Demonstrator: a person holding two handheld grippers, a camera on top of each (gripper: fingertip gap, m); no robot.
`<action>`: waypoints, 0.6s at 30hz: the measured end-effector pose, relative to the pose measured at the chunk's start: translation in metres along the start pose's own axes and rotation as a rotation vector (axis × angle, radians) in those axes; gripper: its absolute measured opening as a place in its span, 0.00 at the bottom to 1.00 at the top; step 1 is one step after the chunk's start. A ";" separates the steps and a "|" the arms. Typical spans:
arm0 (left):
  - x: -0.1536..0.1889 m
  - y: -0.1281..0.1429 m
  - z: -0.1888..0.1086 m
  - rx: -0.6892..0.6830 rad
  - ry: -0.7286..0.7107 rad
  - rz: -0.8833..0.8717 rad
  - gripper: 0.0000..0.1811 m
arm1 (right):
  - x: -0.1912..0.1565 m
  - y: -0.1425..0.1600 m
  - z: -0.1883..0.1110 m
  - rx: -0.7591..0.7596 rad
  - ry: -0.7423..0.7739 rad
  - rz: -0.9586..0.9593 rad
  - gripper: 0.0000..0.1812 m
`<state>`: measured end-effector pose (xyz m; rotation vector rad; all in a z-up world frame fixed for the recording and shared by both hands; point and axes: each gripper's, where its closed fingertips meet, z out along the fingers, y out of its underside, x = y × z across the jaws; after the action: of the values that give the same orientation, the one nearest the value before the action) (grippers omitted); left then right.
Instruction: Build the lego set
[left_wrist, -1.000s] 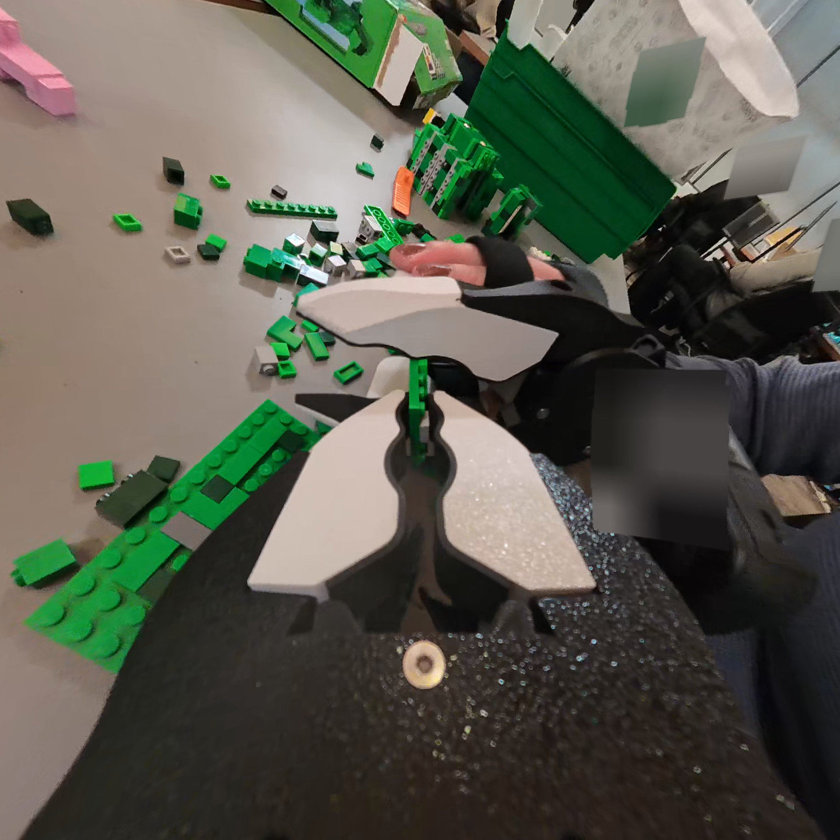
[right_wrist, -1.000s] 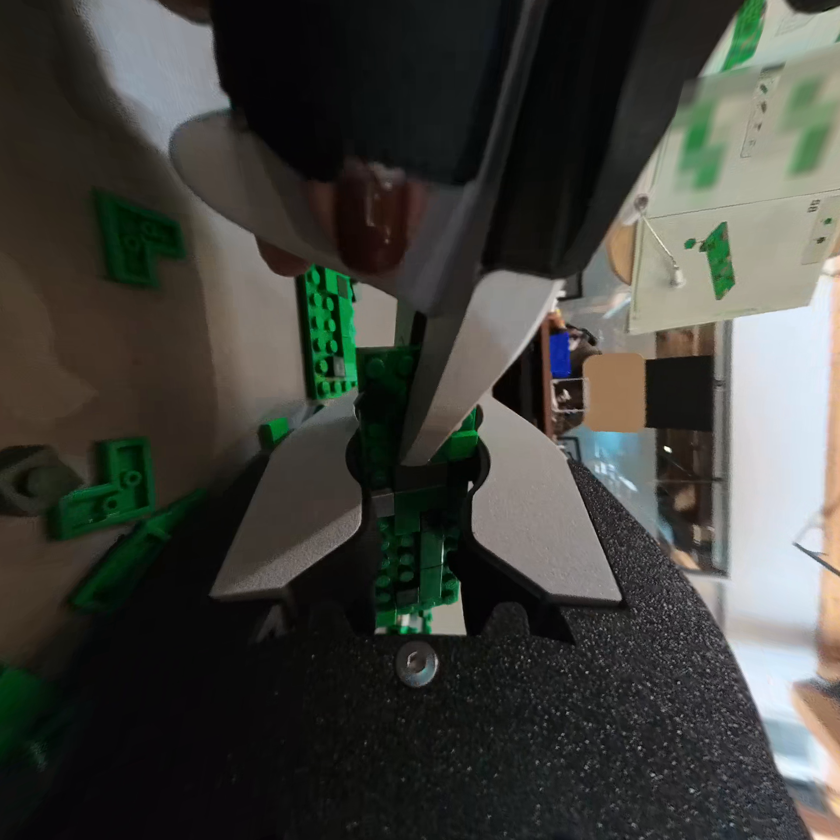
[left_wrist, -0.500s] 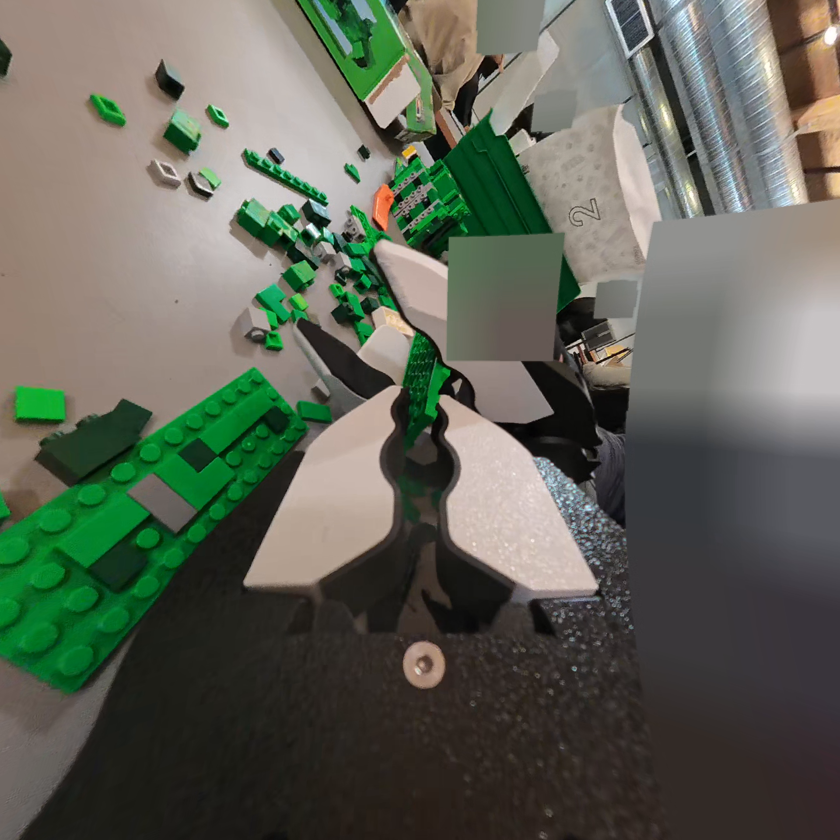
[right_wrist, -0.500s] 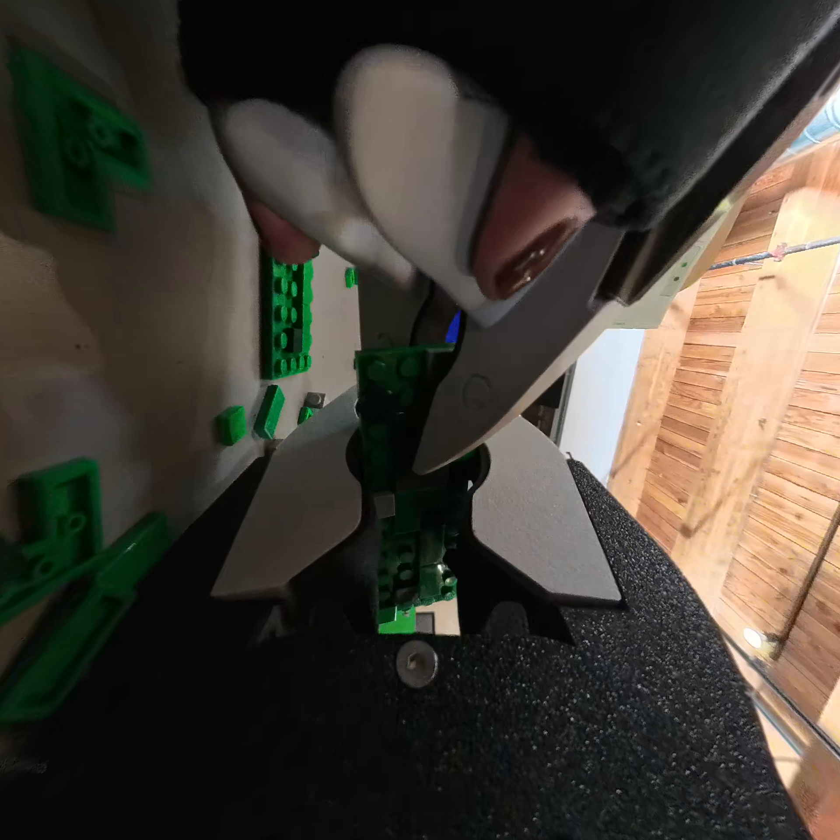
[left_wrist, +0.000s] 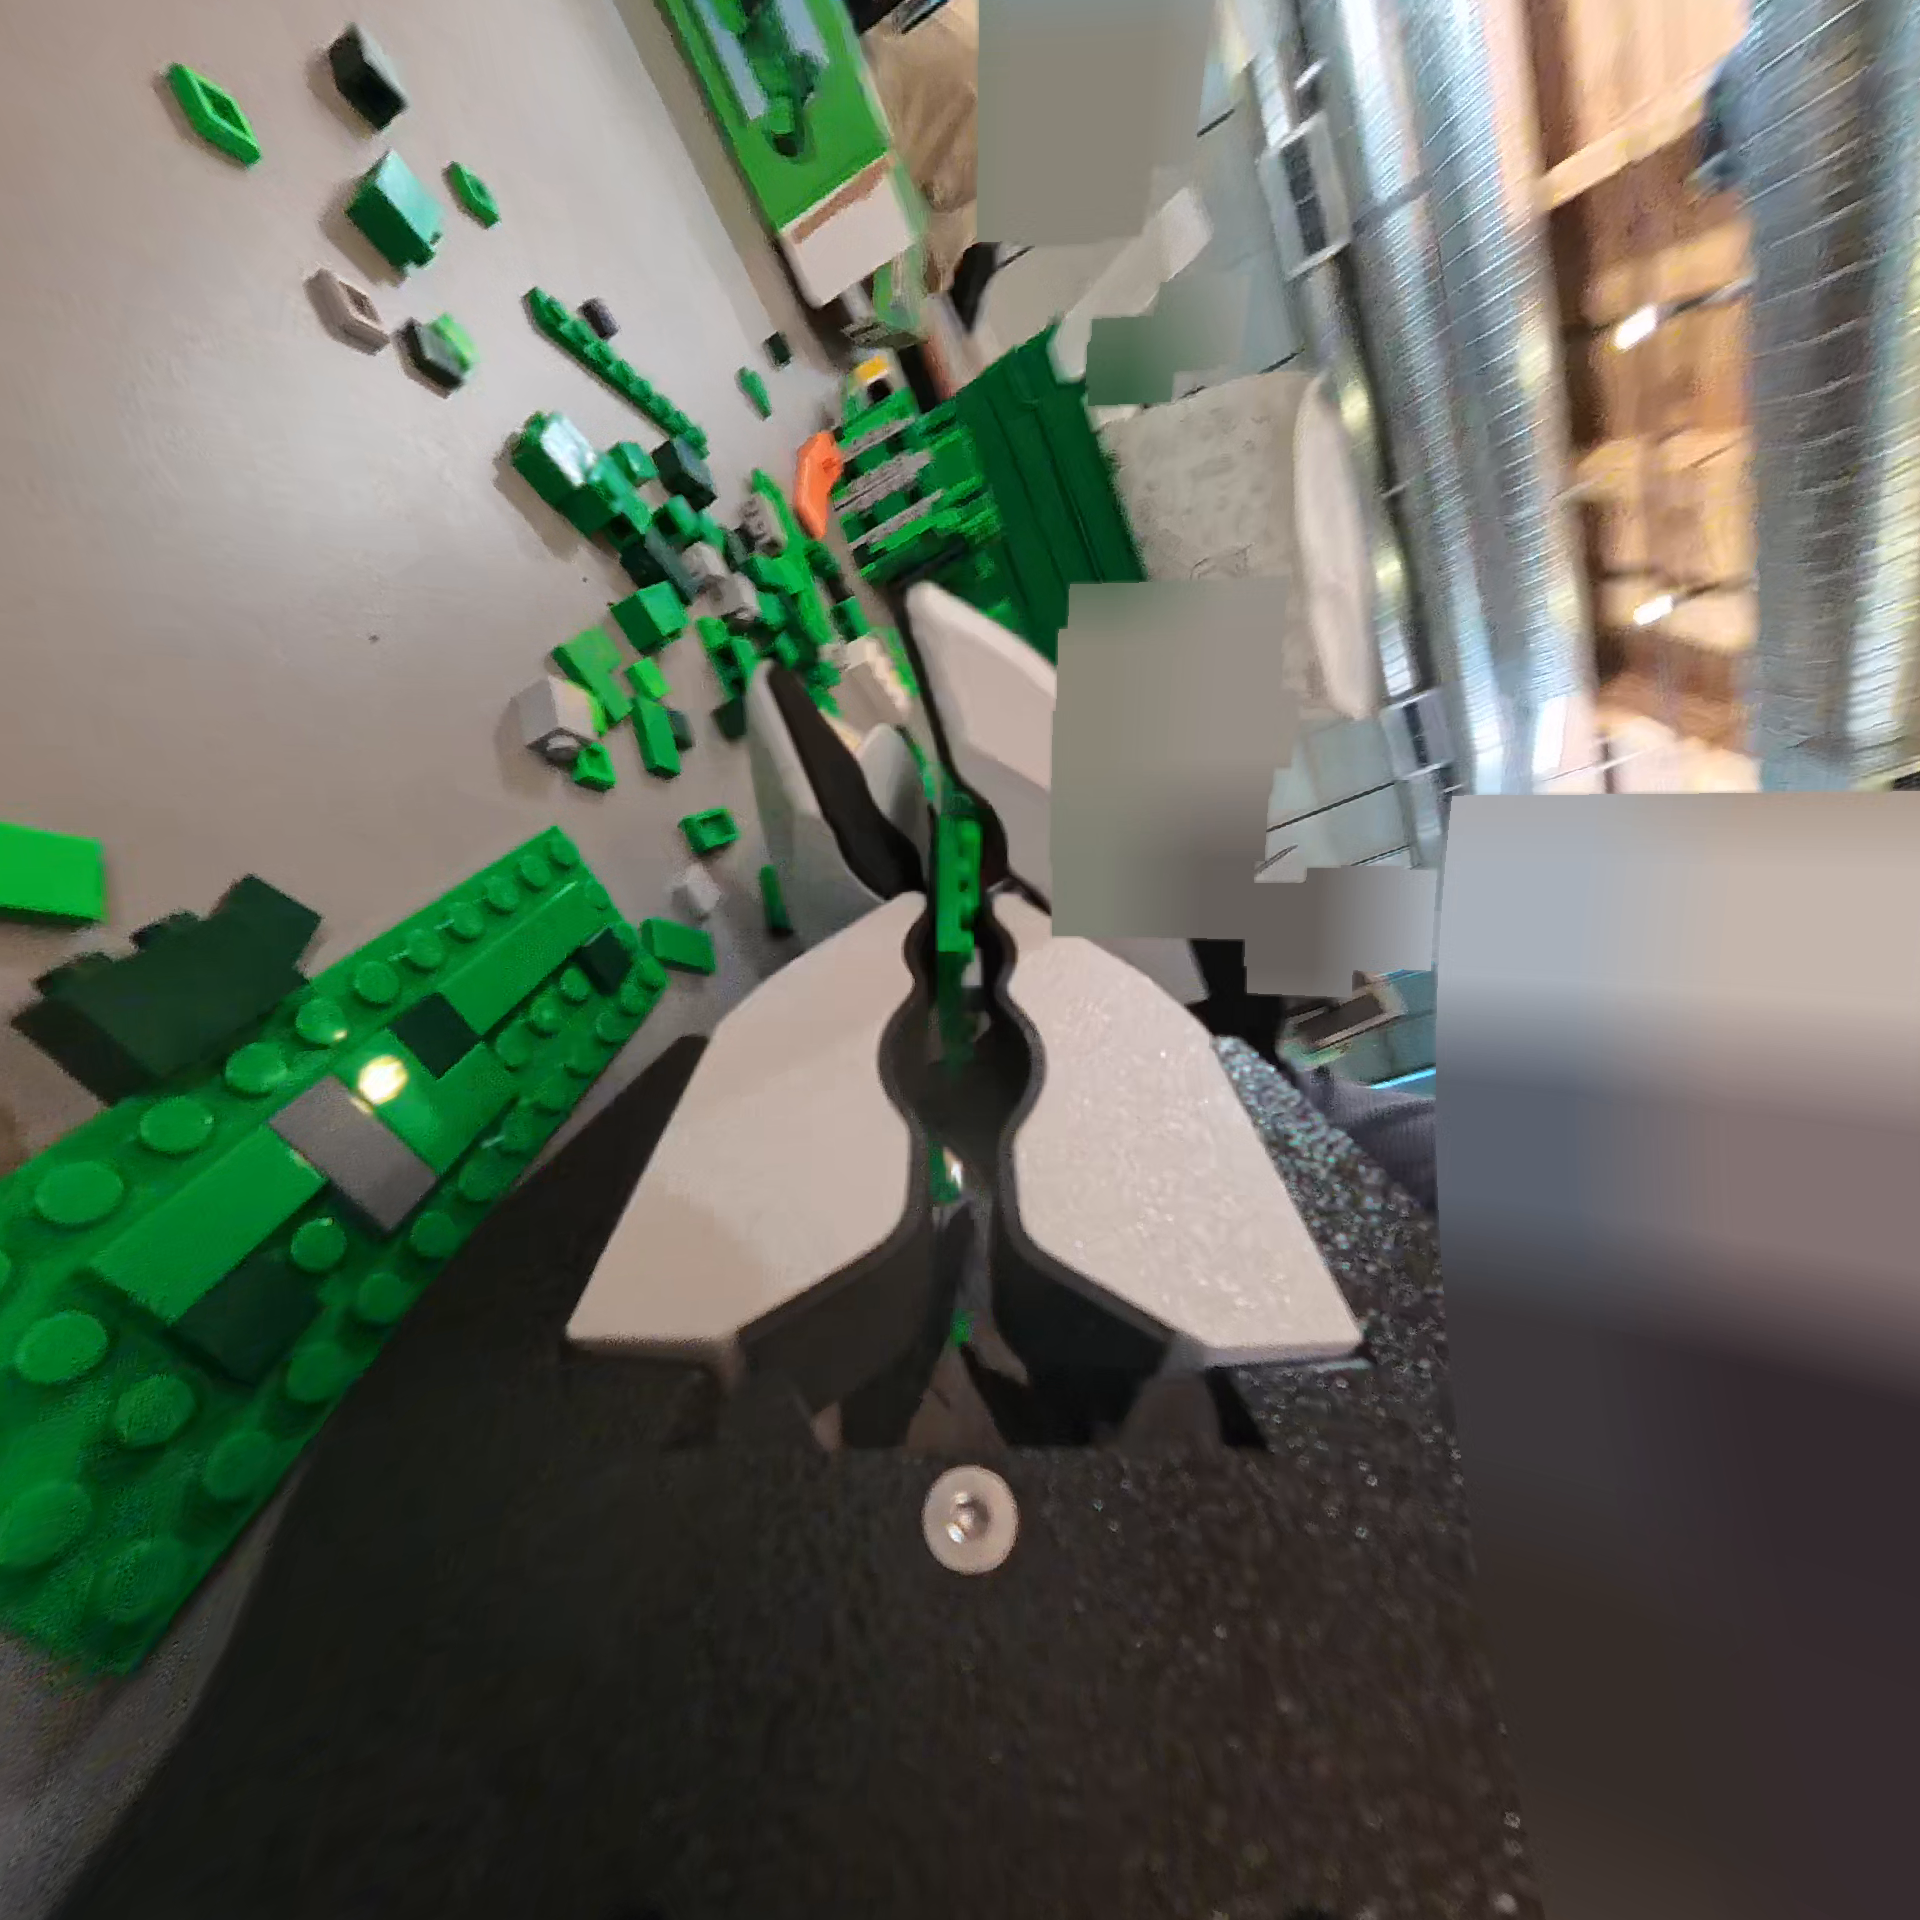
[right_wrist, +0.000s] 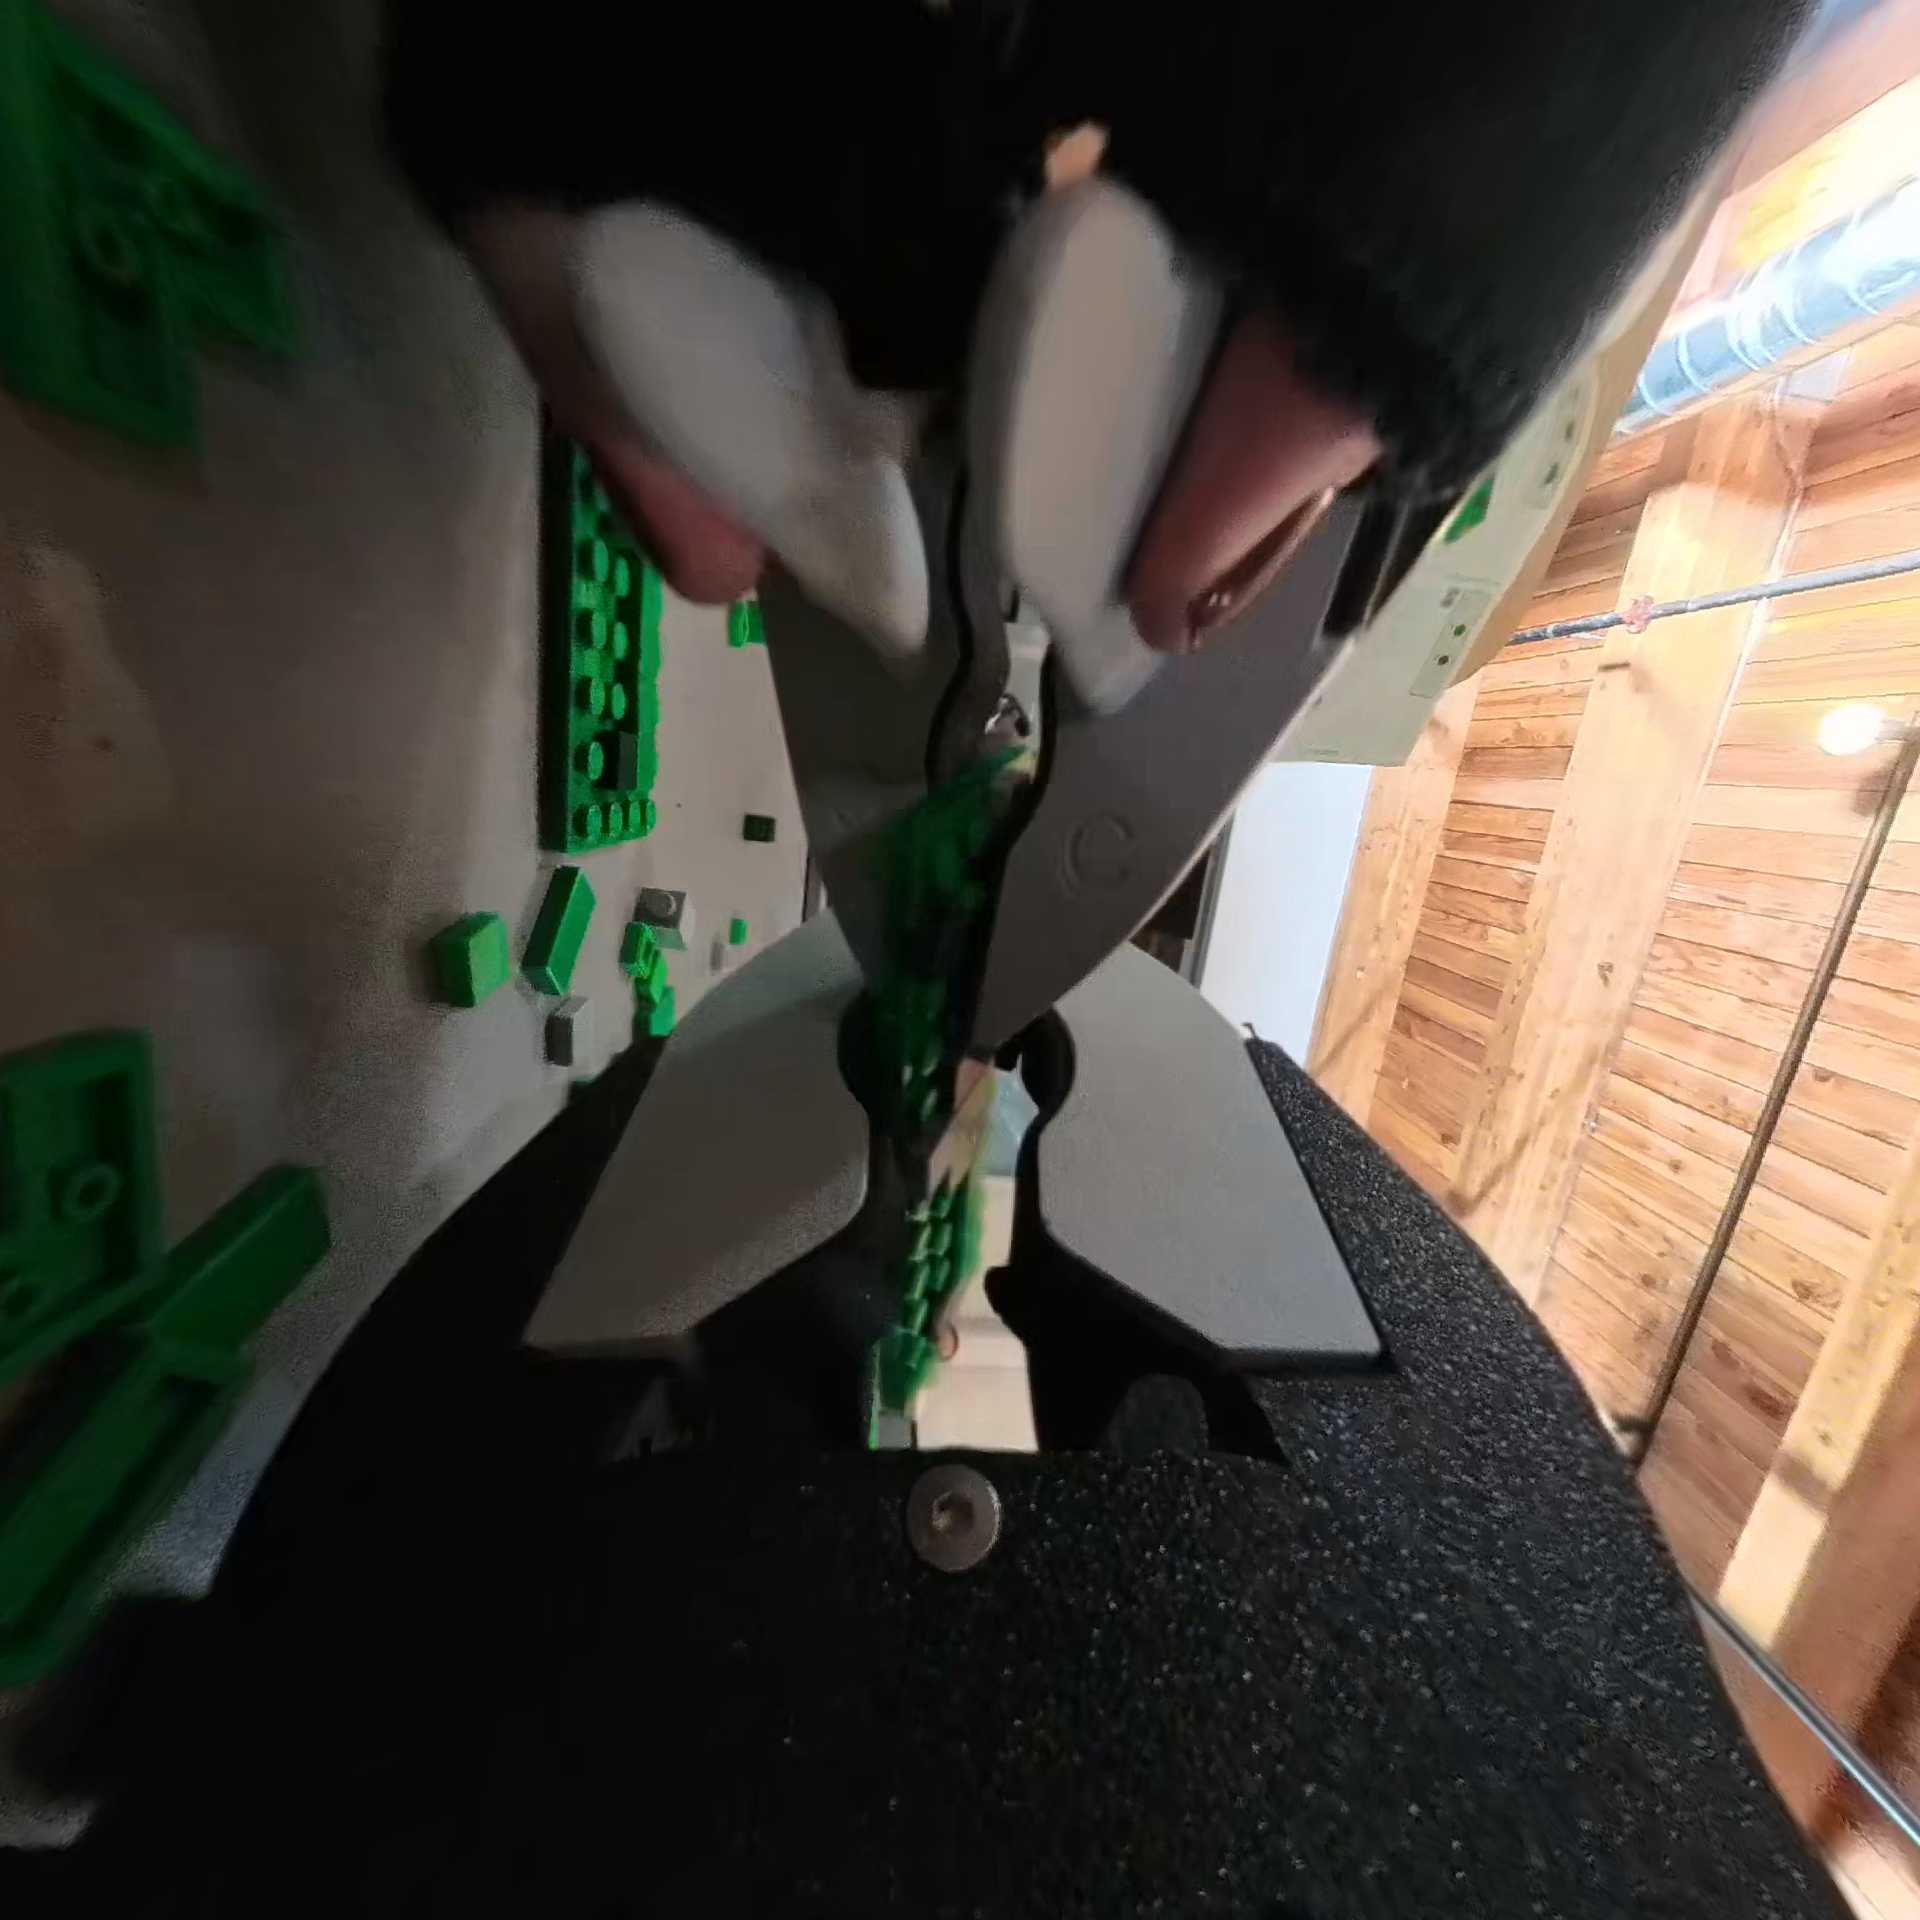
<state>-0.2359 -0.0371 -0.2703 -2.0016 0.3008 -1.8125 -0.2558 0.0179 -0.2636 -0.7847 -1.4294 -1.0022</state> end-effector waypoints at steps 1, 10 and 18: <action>0.001 -0.001 -0.002 0.009 0.021 -0.023 0.03 | 0.000 -0.002 -0.001 0.020 -0.004 0.019 0.10; -0.007 0.003 0.002 -0.017 -0.080 0.054 0.03 | -0.020 0.002 0.000 0.037 -0.230 0.240 0.28; -0.007 0.013 0.007 -0.077 -0.110 0.124 0.03 | -0.032 -0.011 -0.010 0.087 -0.402 0.202 0.20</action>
<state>-0.2287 -0.0442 -0.2825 -2.0770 0.4574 -1.6318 -0.2580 0.0074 -0.2966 -1.0847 -1.6816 -0.6448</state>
